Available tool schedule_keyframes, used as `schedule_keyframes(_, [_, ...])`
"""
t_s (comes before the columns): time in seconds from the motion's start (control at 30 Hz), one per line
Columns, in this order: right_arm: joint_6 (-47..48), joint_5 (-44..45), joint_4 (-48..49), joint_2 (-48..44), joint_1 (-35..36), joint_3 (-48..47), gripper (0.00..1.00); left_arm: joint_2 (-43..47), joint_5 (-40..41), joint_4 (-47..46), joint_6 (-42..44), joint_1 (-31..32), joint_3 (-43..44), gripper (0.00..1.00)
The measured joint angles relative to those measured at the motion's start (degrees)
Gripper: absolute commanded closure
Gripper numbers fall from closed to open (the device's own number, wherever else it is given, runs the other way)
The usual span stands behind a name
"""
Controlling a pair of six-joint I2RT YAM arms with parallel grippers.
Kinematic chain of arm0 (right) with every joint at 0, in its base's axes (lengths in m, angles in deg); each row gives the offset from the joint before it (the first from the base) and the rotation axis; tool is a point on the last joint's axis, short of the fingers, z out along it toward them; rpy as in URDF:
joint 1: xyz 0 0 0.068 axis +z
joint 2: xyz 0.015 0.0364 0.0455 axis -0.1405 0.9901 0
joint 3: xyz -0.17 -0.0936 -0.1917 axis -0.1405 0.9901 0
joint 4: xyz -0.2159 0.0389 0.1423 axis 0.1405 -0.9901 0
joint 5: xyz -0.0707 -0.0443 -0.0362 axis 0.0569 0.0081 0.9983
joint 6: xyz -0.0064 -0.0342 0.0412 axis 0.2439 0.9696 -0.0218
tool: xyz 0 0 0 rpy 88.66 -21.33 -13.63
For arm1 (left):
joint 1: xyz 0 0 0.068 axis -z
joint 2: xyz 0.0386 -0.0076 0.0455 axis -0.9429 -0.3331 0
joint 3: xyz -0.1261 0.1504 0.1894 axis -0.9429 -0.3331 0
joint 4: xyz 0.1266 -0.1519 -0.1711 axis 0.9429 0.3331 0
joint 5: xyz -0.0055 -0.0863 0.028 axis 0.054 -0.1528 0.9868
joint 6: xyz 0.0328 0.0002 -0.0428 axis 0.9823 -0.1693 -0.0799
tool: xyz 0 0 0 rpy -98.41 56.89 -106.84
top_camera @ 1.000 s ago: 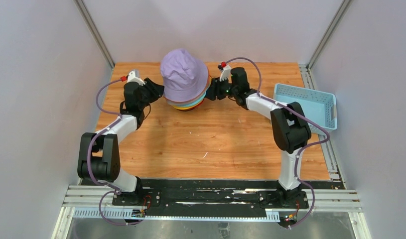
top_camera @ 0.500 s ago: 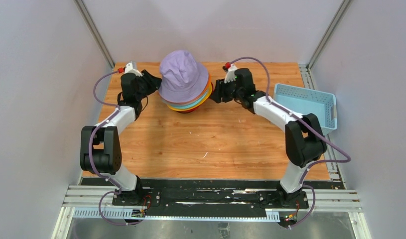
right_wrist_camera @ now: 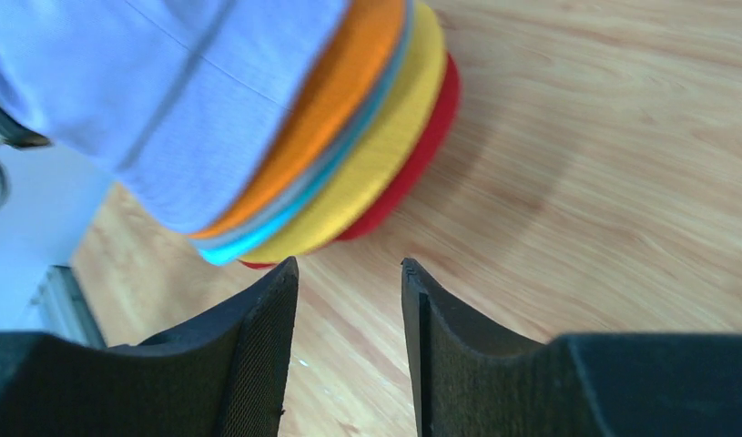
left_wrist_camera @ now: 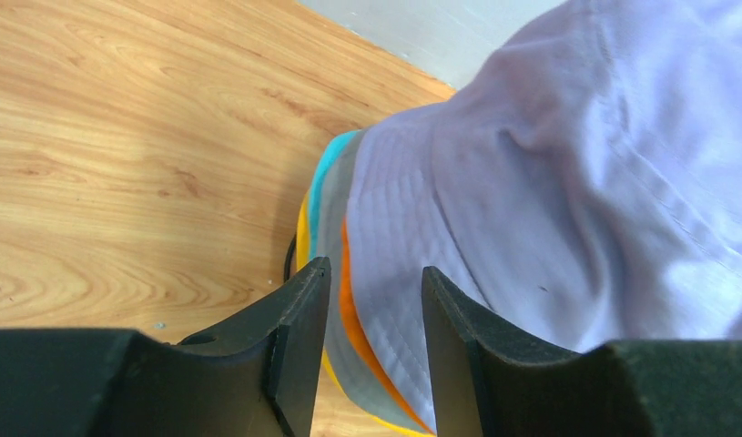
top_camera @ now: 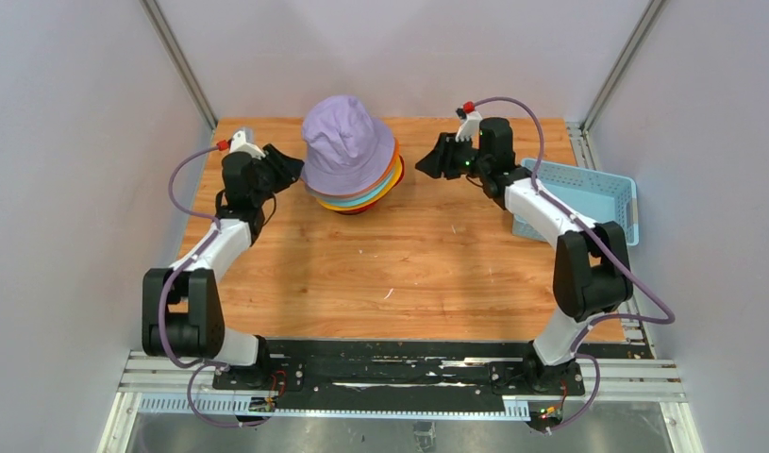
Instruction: Stack the hats
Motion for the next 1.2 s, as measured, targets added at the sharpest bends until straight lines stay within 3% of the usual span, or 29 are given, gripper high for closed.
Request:
schedule_keyframes(0.3, [-20.7, -14.8, 20.6, 10.8, -2.1, -7.3, 0.54, 6.3, 0.2, 0.1, -0.4, 1.8, -3.9, 0.54])
schedule_keyframes(0.57, [-34.2, -19.7, 32.1, 21.1, -2.8, -12.1, 0.54, 6.9, 0.8, 0.1, -0.2, 4.2, -4.7, 0.54])
schedule_keyframes(1.2, [-42.8, -21.2, 40.5, 24.7, -1.0, -14.4, 0.54, 6.9, 1.4, 0.1, 0.1, 4.2, -4.9, 0.54])
